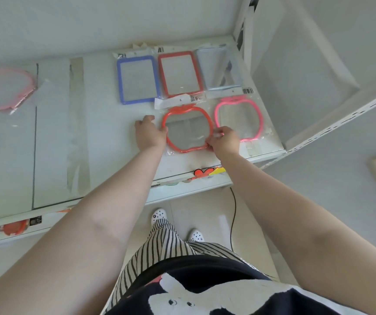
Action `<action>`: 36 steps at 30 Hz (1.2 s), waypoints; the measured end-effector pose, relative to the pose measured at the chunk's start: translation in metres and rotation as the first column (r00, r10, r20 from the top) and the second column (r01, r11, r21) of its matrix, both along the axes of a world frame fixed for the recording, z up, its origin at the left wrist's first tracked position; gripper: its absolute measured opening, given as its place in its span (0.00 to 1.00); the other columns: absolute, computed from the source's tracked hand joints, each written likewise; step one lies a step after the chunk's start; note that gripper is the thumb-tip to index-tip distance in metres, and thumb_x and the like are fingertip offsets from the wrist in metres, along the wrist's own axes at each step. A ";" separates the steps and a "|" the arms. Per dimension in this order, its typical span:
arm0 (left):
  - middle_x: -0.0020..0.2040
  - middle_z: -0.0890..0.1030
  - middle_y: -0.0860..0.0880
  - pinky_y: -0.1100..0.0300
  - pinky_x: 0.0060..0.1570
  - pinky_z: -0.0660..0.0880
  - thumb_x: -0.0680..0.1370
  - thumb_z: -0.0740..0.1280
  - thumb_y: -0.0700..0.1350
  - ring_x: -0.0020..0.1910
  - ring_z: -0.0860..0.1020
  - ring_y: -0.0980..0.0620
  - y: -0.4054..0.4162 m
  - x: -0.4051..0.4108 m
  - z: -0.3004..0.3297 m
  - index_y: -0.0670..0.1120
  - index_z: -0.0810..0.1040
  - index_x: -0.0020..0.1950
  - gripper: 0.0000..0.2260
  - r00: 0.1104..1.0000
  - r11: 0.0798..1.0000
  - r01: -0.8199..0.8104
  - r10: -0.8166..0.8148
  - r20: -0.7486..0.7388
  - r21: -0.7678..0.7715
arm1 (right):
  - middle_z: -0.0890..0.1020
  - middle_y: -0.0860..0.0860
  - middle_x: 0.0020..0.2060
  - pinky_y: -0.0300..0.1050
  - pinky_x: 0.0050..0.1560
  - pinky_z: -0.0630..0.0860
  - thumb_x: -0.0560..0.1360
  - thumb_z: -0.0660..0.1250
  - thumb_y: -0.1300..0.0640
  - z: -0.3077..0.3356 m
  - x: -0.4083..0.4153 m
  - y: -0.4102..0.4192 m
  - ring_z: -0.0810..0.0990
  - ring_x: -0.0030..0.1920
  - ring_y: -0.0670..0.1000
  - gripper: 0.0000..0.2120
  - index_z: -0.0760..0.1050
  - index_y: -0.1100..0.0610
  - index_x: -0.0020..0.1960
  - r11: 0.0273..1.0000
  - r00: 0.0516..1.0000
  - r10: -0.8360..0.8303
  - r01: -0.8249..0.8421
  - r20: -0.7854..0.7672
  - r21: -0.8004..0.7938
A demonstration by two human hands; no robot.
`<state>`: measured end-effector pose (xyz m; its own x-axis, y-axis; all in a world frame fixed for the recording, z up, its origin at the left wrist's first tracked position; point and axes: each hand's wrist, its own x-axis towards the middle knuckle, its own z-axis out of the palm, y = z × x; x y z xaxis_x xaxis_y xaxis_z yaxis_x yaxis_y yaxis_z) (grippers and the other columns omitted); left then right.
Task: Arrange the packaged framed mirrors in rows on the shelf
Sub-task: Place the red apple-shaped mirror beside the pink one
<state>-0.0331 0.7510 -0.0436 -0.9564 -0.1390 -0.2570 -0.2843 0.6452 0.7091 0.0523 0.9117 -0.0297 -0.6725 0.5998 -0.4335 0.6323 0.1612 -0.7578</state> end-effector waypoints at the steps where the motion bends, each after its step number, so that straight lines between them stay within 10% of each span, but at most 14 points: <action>1: 0.64 0.73 0.44 0.56 0.61 0.72 0.71 0.72 0.46 0.61 0.76 0.45 0.004 0.002 0.003 0.48 0.73 0.66 0.23 0.992 0.993 0.080 -0.088 -0.087 -0.090 | 0.81 0.56 0.42 0.57 0.48 0.82 0.69 0.70 0.65 -0.001 0.000 0.000 0.84 0.44 0.62 0.12 0.75 0.59 0.52 1.000 1.000 0.002 -0.002 -0.001 -0.002; 5: 0.76 0.61 0.44 0.51 0.74 0.59 0.68 0.74 0.54 0.76 0.59 0.44 0.029 0.013 0.003 0.52 0.62 0.75 0.38 0.835 0.807 0.495 -0.544 -0.080 -0.323 | 0.83 0.55 0.43 0.56 0.48 0.82 0.72 0.68 0.59 0.003 0.004 0.000 0.83 0.42 0.59 0.10 0.74 0.54 0.52 0.993 0.995 0.085 -0.088 0.044 0.074; 12: 0.79 0.44 0.42 0.47 0.76 0.46 0.69 0.73 0.57 0.79 0.43 0.43 0.037 0.024 -0.008 0.53 0.54 0.78 0.42 0.833 0.761 0.523 -0.552 0.040 -0.383 | 0.76 0.53 0.61 0.48 0.52 0.72 0.77 0.63 0.51 0.011 0.017 0.032 0.74 0.60 0.57 0.15 0.75 0.51 0.63 0.791 0.979 0.132 -0.197 0.153 0.580; 17: 0.79 0.44 0.41 0.49 0.77 0.46 0.69 0.73 0.58 0.79 0.43 0.41 0.037 0.025 -0.010 0.53 0.55 0.78 0.42 0.848 0.775 0.495 -0.530 0.021 -0.393 | 0.58 0.57 0.76 0.56 0.76 0.52 0.77 0.64 0.48 -0.005 0.018 0.056 0.52 0.77 0.60 0.24 0.64 0.46 0.72 0.792 0.953 0.161 -0.279 0.256 0.543; 36: 0.79 0.43 0.41 0.46 0.77 0.47 0.70 0.72 0.57 0.79 0.43 0.41 0.044 0.026 -0.005 0.53 0.55 0.78 0.41 0.843 0.770 0.507 -0.536 0.038 -0.386 | 0.54 0.59 0.77 0.57 0.76 0.49 0.78 0.64 0.48 -0.010 0.028 0.062 0.46 0.78 0.62 0.20 0.66 0.46 0.69 0.807 0.957 0.161 -0.269 0.242 0.526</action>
<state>-0.0071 0.7955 -0.0484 -0.9226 0.3172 -0.2196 0.2138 0.8942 0.3933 0.0806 0.9739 -0.0394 -0.7569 0.6218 -0.2012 0.6453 0.6625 -0.3803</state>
